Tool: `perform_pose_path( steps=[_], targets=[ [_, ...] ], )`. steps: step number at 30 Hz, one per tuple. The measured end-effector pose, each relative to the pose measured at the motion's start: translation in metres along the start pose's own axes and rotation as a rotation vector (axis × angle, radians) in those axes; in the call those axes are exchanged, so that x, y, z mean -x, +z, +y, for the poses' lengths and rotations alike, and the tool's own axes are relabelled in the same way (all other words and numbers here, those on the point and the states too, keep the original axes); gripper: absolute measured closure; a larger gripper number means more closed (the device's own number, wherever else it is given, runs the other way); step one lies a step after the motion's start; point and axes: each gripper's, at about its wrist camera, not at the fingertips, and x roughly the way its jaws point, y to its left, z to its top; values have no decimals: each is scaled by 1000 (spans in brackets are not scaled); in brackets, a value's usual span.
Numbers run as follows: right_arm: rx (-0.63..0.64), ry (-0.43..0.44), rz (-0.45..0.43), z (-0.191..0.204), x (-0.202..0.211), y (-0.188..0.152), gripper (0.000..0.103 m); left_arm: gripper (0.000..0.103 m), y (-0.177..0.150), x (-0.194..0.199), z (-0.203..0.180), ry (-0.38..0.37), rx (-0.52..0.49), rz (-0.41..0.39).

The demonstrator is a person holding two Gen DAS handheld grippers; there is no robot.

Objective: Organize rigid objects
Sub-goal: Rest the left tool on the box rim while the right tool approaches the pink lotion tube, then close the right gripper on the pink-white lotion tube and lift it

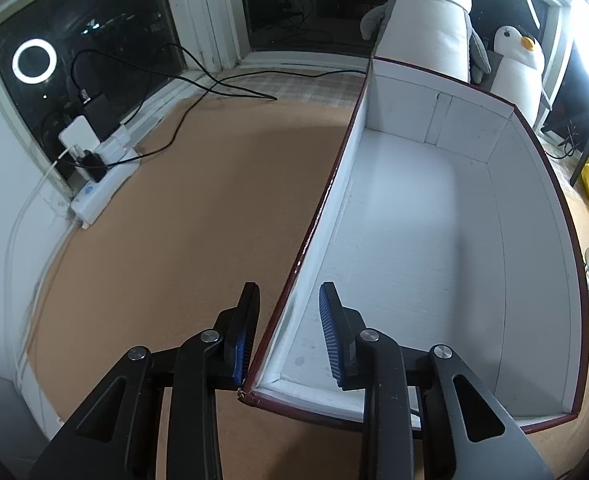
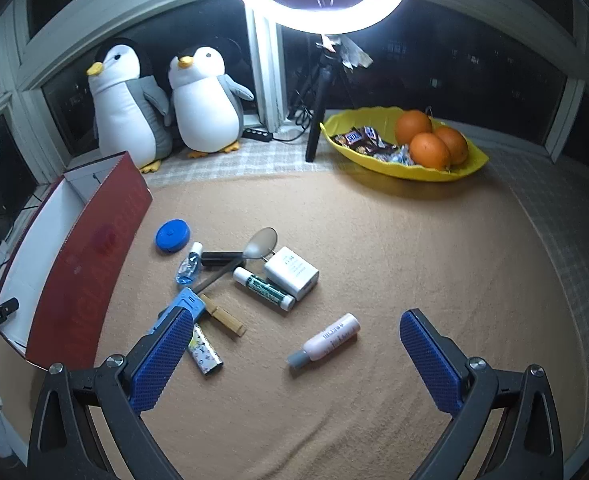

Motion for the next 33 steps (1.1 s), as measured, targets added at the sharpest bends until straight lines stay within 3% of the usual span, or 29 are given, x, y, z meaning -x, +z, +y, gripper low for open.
perform_pose_path(
  steps=[10,13,16,25,33],
  targets=[
    [-77,-12,105,-40,-33,-7,23,78,1,-2,0,7,-3,-2],
    [-128,16,174,-52,-48,-14,34,78,1,-3,0,9,-1,-2],
    [-179,57,223,-57,-62,-20,37,78,2,-3,0,14,-4,-1],
    [-231,89,324,-47,-98,-19,52,78,1,-3,1,16,-6,-4],
    [-169,22,337,-43,-107,-17,65,78,2,-5,1,19,-2,-3]
  ],
)
